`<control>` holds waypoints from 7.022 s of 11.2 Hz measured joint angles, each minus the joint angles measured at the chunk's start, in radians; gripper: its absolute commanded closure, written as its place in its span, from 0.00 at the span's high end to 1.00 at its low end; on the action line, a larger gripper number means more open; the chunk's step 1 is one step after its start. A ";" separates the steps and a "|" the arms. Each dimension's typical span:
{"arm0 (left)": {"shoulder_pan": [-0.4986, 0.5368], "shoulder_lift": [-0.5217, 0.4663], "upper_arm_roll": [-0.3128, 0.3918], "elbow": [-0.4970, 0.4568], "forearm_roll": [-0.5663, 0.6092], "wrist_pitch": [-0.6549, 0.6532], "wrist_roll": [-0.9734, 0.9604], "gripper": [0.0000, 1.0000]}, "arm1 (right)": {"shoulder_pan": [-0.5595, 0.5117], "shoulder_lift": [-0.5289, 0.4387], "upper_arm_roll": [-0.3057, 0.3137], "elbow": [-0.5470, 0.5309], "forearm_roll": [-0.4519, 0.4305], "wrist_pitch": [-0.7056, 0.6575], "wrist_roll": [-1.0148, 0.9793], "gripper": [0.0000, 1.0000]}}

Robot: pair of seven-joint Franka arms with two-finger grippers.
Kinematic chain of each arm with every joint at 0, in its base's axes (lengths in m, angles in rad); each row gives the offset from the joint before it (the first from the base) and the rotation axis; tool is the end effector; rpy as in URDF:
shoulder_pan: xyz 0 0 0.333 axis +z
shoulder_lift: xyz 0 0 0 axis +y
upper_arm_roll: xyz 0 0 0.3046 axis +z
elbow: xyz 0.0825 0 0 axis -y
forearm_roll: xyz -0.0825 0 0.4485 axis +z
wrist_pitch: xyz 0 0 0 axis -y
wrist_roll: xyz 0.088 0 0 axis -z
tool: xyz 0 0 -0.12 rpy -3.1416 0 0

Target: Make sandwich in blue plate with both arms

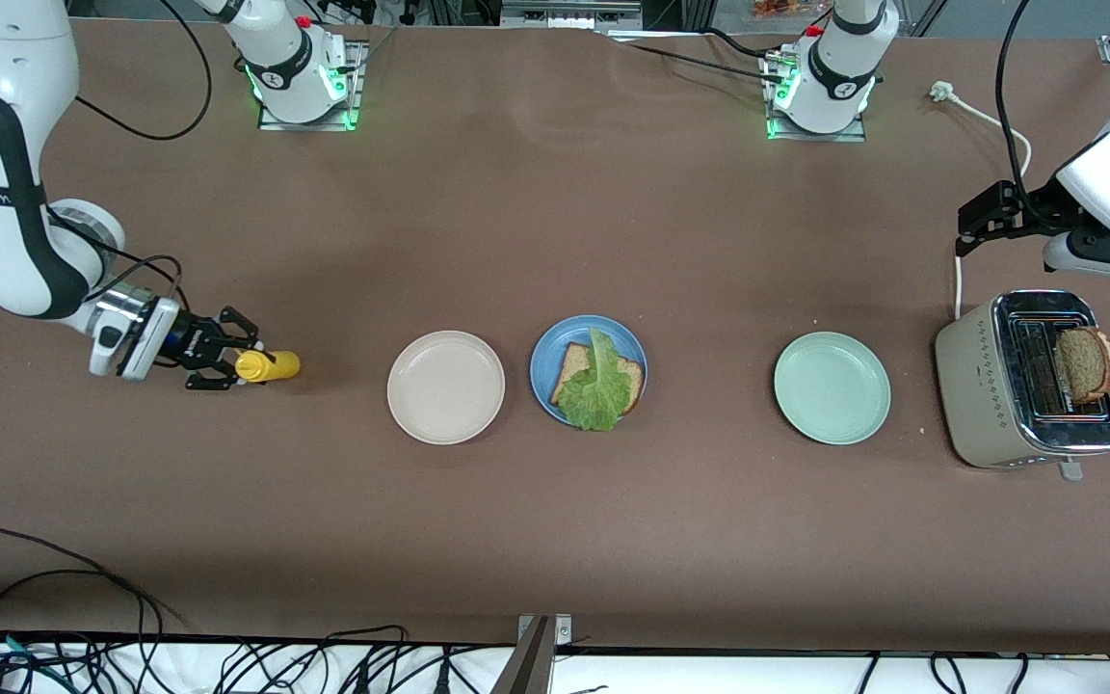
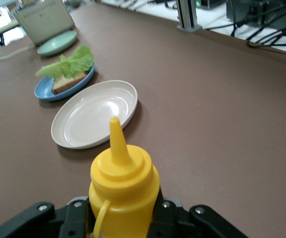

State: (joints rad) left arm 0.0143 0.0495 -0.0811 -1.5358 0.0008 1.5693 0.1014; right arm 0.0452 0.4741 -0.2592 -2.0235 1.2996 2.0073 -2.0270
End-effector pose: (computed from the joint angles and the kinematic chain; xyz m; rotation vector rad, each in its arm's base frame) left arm 0.6318 -0.0411 0.5878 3.1269 -0.2635 -0.0248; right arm 0.6114 -0.0675 0.1429 -2.0668 -1.0455 -0.7998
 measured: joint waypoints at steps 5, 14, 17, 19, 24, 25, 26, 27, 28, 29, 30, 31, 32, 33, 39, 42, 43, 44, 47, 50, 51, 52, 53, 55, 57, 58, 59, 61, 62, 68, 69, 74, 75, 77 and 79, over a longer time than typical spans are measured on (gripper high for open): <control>0.001 0.001 0.000 0.000 0.000 0.000 0.000 1.00 | 0.035 -0.052 0.040 0.192 -0.491 0.081 0.560 0.00; 0.003 0.002 0.002 0.000 0.000 0.000 0.000 1.00 | 0.051 -0.135 0.275 0.232 -1.060 0.146 1.279 0.00; 0.004 0.002 0.002 0.000 0.000 0.000 0.000 1.00 | 0.065 -0.158 0.382 0.243 -1.257 0.146 1.472 0.00; 0.005 0.003 0.002 0.000 0.000 0.000 0.000 1.00 | 0.069 -0.163 0.456 0.243 -1.373 0.145 1.577 0.00; 0.005 0.004 0.002 0.001 0.000 0.000 0.000 1.00 | 0.104 -0.172 0.647 0.248 -1.697 0.032 1.829 0.00; 0.005 0.004 0.002 0.001 0.000 0.000 0.000 1.00 | 0.113 -0.172 0.669 0.248 -1.727 0.004 1.841 0.00; 0.005 0.004 0.002 0.001 0.000 0.000 0.000 1.00 | 0.126 -0.172 0.685 0.248 -1.762 -0.023 1.843 0.00; 0.005 0.005 0.002 0.001 0.000 0.000 0.000 1.00 | 0.144 -0.171 0.698 0.248 -1.797 -0.047 1.844 0.00; 0.006 0.005 0.002 0.001 0.000 0.000 0.000 1.00 | 0.171 -0.170 0.706 0.248 -1.824 -0.071 1.846 0.00; 0.006 0.005 0.002 0.001 0.000 0.000 0.000 1.00 | 0.202 -0.167 0.711 0.248 -1.852 -0.098 1.854 0.00; 0.006 0.005 0.002 0.001 0.000 0.000 0.000 1.00 | 0.228 -0.163 0.713 0.248 -1.883 -0.125 1.857 0.00; 0.005 0.005 0.001 0.001 0.000 0.000 0.000 1.00 | 0.249 -0.159 0.713 0.248 -1.915 -0.151 1.857 0.00; 0.005 0.006 0.000 0.001 0.000 0.000 0.000 1.00 | 0.271 -0.148 0.714 0.247 -1.953 -0.180 1.857 0.00; 0.005 0.006 0.000 0.001 0.000 0.000 0.000 1.00 | 0.297 -0.131 0.714 0.246 -1.992 -0.210 1.857 0.00; 0.003 0.006 0.000 0.002 0.000 0.000 0.000 1.00 | 0.427 -0.009 0.714 0.302 -2.149 -0.293 1.869 0.00; 0.003 0.006 0.001 0.002 0.000 0.000 0.000 1.00 | 0.464 0.023 0.712 0.396 -2.200 -0.341 1.868 0.00; 0.004 0.006 0.001 0.002 0.000 0.000 0.000 1.00 | 0.477 0.047 0.711 0.438 -2.231 -0.374 1.866 0.00; 0.004 0.007 0.001 0.002 0.000 0.000 0.000 1.00 | 0.496 0.085 0.711 0.486 -2.263 -0.399 1.868 0.00; 0.002 0.009 0.000 0.002 0.000 0.000 0.000 1.00 | 0.549 0.212 0.697 0.648 -2.287 -0.424 1.913 0.00; 0.002 0.010 0.000 0.003 0.000 0.000 0.000 1.00 | 0.566 0.296 0.695 0.746 -2.287 -0.383 1.976 0.00; -0.001 0.010 -0.001 0.003 0.000 0.000 0.000 1.00 | 0.572 0.320 0.695 0.767 -2.287 -0.358 1.986 0.00; -0.001 0.010 -0.002 0.003 0.000 0.000 0.000 1.00 | 0.579 0.344 0.695 0.787 -2.287 -0.330 1.989 0.00; -0.001 0.010 -0.001 0.003 0.000 0.000 0.000 1.00 | 0.586 0.364 0.695 0.802 -2.287 -0.306 1.989 0.00; -0.001 0.010 0.000 0.003 0.000 0.000 0.000 1.00 | 0.598 0.394 0.694 0.817 -2.288 -0.277 1.989 0.00; 0.000 0.010 0.000 0.003 0.000 0.000 0.000 1.00 | 0.605 0.410 0.686 0.819 -2.293 -0.275 1.976 0.00; 0.001 0.011 0.000 0.003 0.000 0.000 0.000 1.00 | 0.614 0.419 0.671 0.819 -2.294 -0.275 1.953 0.00; 0.002 0.011 0.001 0.003 0.000 0.000 0.000 1.00 | 0.624 0.429 0.657 0.819 -2.294 -0.275 1.927 0.00; 0.002 0.011 0.001 0.003 0.000 0.000 0.000 1.00 | 0.638 0.444 0.646 0.819 -2.296 -0.275 1.882 0.00; 0.003 0.011 0.001 0.003 0.000 0.000 0.000 1.00 | 0.644 0.450 0.641 0.820 -2.297 -0.275 1.858 0.00; 0.007 0.011 0.002 0.003 0.000 0.000 0.000 1.00 | 0.680 0.475 0.586 0.822 -2.298 -0.275 1.743 0.00; 0.007 0.011 0.002 0.003 0.000 0.000 0.000 1.00 | 0.680 0.475 0.586 0.825 -2.298 -0.275 1.746 0.00; 0.007 0.011 0.002 0.003 0.000 0.000 0.000 1.00 | 0.681 0.420 0.587 0.875 -2.208 -0.329 1.858 0.00; 0.007 0.011 0.002 0.004 0.000 0.000 0.000 1.00 | 0.675 0.387 0.586 0.880 -2.157 -0.344 1.865 0.00; 0.007 0.011 0.002 0.004 0.000 0.000 0.000 1.00 | 0.631 0.303 0.580 0.886 -2.038 -0.361 1.867 0.00; 0.008 0.012 0.003 0.004 0.000 0.000 0.000 1.00 | 0.563 0.226 0.579 0.883 -1.928 -0.366 1.844 0.00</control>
State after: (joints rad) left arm 0.0218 0.0611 -0.0782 -1.5318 0.0008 1.5693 0.1015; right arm 0.6084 0.7000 0.3195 -1.1405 -0.6284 1.6411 -0.1832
